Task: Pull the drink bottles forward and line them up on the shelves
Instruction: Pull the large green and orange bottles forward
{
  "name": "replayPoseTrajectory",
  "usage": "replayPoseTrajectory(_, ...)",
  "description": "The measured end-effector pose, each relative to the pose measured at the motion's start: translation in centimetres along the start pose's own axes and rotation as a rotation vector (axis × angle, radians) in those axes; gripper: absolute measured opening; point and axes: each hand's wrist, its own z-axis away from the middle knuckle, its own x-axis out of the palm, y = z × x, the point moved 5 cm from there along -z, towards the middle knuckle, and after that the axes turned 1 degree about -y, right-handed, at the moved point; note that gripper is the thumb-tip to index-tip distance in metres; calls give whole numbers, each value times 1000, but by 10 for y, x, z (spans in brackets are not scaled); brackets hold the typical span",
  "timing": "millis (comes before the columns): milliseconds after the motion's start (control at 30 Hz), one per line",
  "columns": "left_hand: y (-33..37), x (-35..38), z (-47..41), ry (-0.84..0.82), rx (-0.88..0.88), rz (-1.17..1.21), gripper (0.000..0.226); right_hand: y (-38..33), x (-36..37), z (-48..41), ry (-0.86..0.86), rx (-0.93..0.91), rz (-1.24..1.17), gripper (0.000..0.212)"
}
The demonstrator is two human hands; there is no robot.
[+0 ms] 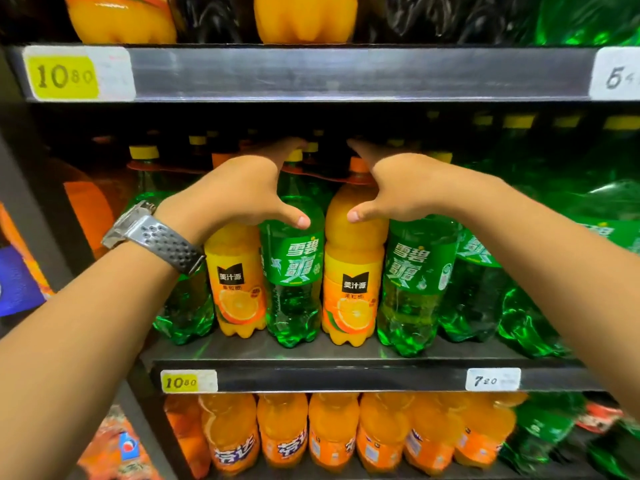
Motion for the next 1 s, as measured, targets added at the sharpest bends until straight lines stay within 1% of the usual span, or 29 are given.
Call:
replayPoseTrajectory(33, 3, -1, 2, 24, 16, 32, 100, 1, -5, 7, 66, -34, -22, 81)
replayPoseTrajectory(67, 5, -1, 2, 42, 21, 36, 105, 6, -11, 16, 156, -66, -25, 77)
replayPoseTrajectory(133, 9, -2, 4, 100, 21, 2, 103, 22, -23, 36, 322, -76, 46, 67)
replayPoseTrajectory(167, 15, -4, 4, 159, 37, 4, 100, 36, -27, 44, 361, -50, 77, 66)
replayPoseTrajectory(233, 39, -11, 4, 294, 135, 61, 91, 68, -32, 56, 377, 25, 49, 70)
replayPoseTrajectory(300, 72, -14, 1, 355, 257, 151, 83, 96, -33, 65, 375, 110, 5, 76)
replayPoseTrajectory(367, 104, -10, -7, 285, 340, 198, 83, 114, -32, 75, 359, 177, -12, 84)
replayPoseTrajectory(433, 127, -1, -23, 153, 373, 196, 93, 122, -29, 80, 356, 203, -75, 89)
replayPoseTrajectory(500, 144, 5, -35, 54, 380, 197, 103, 133, -27, 85, 441, 281, -80, 82)
replayPoseTrajectory(567, 154, 9, -45, 26, 384, 237, 113, 146, -26, 95, 568, 421, -45, 68)
replayPoseTrajectory(600, 156, 11, -49, 32, 380, 253, 115, 150, -23, 99, 565, 475, -72, 67)
replayPoseTrajectory(633, 157, 14, -50, 44, 369, 258, 114, 155, -16, 100, 518, 505, -126, 69)
replayPoseTrajectory(700, 158, 19, -52, 73, 326, 289, 107, 161, -6, 100, 430, 486, -199, 81)
replayPoseTrajectory(800, 160, 26, -56, 119, 243, 316, 100, 161, -7, 95, 417, 432, -171, 90)
replayPoseTrajectory(900, 163, 27, -58, 83, 180, 290, 101, 165, -9, 89, 350, 460, -122, 111)
replayPoseTrajectory(1000, 162, 23, -57, 54, 177, 306, 99, 173, -9, 84, 256, 457, -212, 123)
